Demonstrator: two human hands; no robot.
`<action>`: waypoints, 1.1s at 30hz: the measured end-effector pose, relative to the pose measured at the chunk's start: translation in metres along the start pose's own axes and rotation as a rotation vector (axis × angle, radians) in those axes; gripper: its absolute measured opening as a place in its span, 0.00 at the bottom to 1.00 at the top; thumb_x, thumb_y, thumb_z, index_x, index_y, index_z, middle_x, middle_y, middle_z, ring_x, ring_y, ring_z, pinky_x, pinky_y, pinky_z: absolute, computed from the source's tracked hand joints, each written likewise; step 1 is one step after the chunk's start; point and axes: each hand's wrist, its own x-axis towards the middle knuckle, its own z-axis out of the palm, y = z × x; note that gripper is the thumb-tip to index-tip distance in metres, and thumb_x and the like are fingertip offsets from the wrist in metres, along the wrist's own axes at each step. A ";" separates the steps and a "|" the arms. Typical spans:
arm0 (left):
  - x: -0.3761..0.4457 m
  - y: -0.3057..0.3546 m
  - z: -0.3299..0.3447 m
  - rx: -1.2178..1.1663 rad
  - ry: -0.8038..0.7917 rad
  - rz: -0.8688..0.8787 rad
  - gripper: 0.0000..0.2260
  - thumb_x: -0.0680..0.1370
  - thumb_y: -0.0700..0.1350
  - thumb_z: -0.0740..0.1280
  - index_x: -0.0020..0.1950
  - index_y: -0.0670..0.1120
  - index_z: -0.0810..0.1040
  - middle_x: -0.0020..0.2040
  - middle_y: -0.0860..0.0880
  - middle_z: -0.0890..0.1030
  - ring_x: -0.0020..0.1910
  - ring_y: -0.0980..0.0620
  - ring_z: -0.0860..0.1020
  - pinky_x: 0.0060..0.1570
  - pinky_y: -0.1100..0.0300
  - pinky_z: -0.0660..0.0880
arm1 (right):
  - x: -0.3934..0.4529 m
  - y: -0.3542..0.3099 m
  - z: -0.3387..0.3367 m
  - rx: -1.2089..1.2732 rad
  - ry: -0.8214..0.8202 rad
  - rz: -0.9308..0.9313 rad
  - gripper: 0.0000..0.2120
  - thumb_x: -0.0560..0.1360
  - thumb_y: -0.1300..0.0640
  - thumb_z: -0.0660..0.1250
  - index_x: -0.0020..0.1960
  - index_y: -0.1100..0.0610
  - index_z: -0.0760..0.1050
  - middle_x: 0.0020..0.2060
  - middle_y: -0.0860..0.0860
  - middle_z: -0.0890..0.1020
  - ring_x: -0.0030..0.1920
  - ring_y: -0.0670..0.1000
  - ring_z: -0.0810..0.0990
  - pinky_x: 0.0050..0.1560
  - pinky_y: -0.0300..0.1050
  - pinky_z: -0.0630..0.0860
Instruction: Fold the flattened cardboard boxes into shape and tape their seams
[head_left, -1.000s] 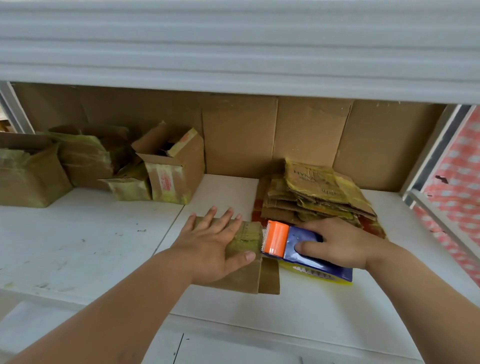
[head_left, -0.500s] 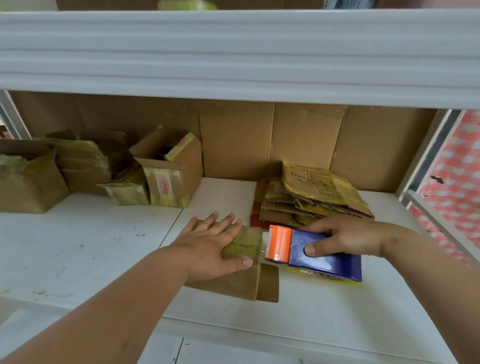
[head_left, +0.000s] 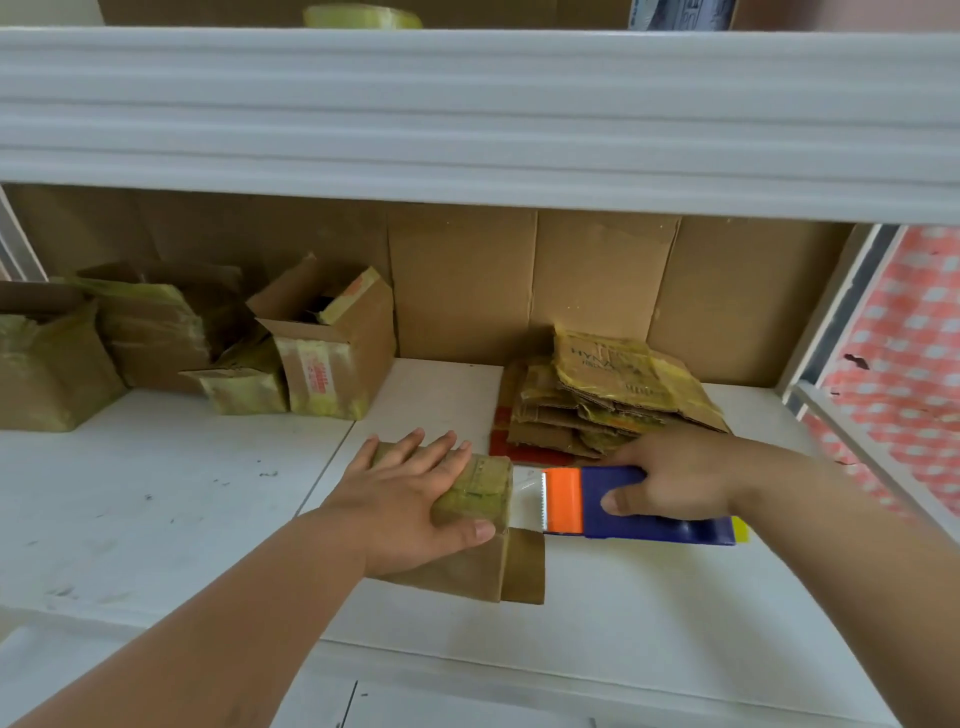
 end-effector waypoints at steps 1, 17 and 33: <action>-0.002 0.001 0.001 0.003 0.014 -0.004 0.44 0.66 0.80 0.39 0.78 0.63 0.34 0.79 0.62 0.35 0.78 0.56 0.33 0.76 0.44 0.34 | 0.000 -0.007 0.001 -0.033 0.006 0.014 0.13 0.76 0.36 0.61 0.56 0.39 0.75 0.42 0.42 0.80 0.47 0.46 0.78 0.50 0.45 0.75; -0.009 0.004 0.010 0.032 0.144 -0.021 0.44 0.69 0.78 0.40 0.80 0.58 0.37 0.80 0.60 0.47 0.79 0.52 0.44 0.76 0.42 0.39 | 0.019 -0.043 0.003 -0.081 -0.052 0.142 0.19 0.76 0.36 0.60 0.54 0.49 0.77 0.46 0.48 0.79 0.47 0.50 0.78 0.50 0.47 0.75; -0.012 0.001 0.012 0.028 0.191 0.027 0.46 0.66 0.79 0.34 0.80 0.58 0.38 0.78 0.61 0.51 0.77 0.53 0.49 0.76 0.42 0.40 | 0.029 -0.049 0.004 0.069 -0.213 0.238 0.12 0.78 0.45 0.64 0.51 0.53 0.75 0.42 0.51 0.75 0.40 0.50 0.73 0.45 0.45 0.68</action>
